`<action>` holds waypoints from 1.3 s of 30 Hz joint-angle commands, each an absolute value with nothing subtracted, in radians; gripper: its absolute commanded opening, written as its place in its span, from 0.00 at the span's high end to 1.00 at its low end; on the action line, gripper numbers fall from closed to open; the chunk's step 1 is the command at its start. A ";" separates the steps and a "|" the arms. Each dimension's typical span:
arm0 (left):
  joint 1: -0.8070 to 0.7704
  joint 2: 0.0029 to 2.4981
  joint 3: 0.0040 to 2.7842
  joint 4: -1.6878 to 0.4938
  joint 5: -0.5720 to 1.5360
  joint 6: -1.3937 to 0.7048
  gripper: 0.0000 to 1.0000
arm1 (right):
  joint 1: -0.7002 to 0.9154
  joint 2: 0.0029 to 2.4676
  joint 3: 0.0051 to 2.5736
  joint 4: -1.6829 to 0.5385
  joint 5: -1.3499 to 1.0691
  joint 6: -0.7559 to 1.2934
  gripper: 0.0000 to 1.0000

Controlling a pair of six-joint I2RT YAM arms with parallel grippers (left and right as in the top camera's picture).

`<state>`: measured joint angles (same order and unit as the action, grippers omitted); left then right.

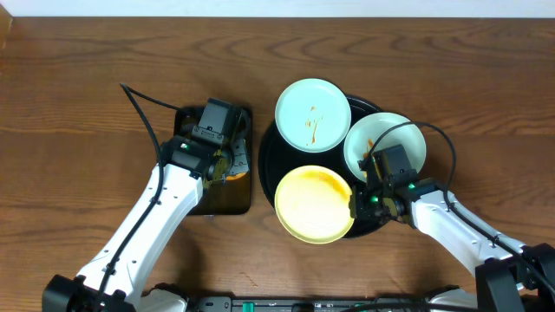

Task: Clean dirty plates on tray and stack at the side
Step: 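Return the sponge to the water tray with the left gripper, then lift the yellow plate with right gripper and place it right of tray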

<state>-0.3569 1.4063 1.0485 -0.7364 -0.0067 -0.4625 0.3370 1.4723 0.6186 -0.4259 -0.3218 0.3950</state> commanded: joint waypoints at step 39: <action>-0.354 1.407 1.036 -0.724 -0.020 -0.445 0.92 | 0.660 1.250 0.913 -0.464 0.709 -0.156 0.99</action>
